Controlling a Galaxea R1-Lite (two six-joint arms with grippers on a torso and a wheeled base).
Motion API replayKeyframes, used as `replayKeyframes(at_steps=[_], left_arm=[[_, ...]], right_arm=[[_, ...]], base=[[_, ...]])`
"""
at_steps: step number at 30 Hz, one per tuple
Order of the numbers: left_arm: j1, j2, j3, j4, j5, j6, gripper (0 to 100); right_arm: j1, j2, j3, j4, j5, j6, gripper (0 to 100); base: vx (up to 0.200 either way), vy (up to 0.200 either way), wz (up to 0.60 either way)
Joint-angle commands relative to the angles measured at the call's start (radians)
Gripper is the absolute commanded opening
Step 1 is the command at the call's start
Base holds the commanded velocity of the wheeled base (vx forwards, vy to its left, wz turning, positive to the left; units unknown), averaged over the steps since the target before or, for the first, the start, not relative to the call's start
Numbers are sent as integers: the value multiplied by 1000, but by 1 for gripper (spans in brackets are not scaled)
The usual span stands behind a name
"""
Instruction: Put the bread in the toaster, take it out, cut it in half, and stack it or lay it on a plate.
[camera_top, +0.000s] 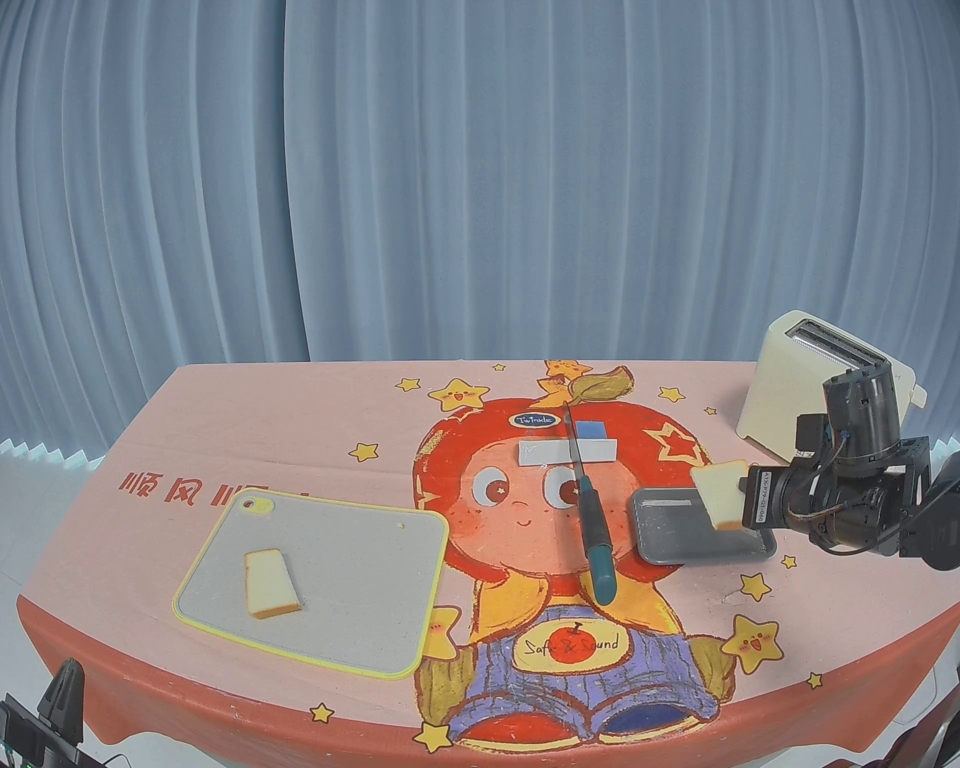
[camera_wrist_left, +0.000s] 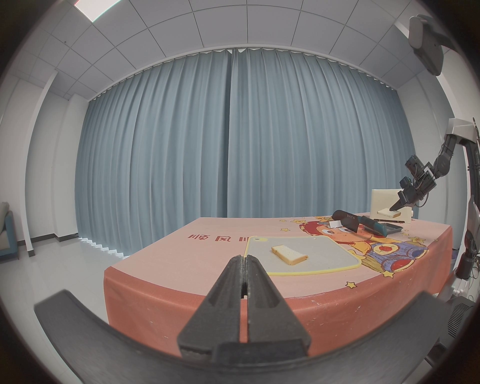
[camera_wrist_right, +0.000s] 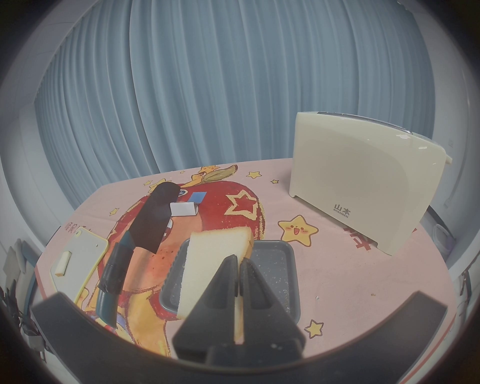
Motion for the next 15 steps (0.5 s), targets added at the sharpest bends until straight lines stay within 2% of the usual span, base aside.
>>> replayKeyframes(at_steps=[1,15], left_arm=[[1,-5,18,0,0,0,0],[1,-5,18,0,0,0,0]], right_arm=[[0,41,-2,0,0,2,0],[2,81,-4,-2,-3,2,0]], base=[[0,0,0],[0,0,0]])
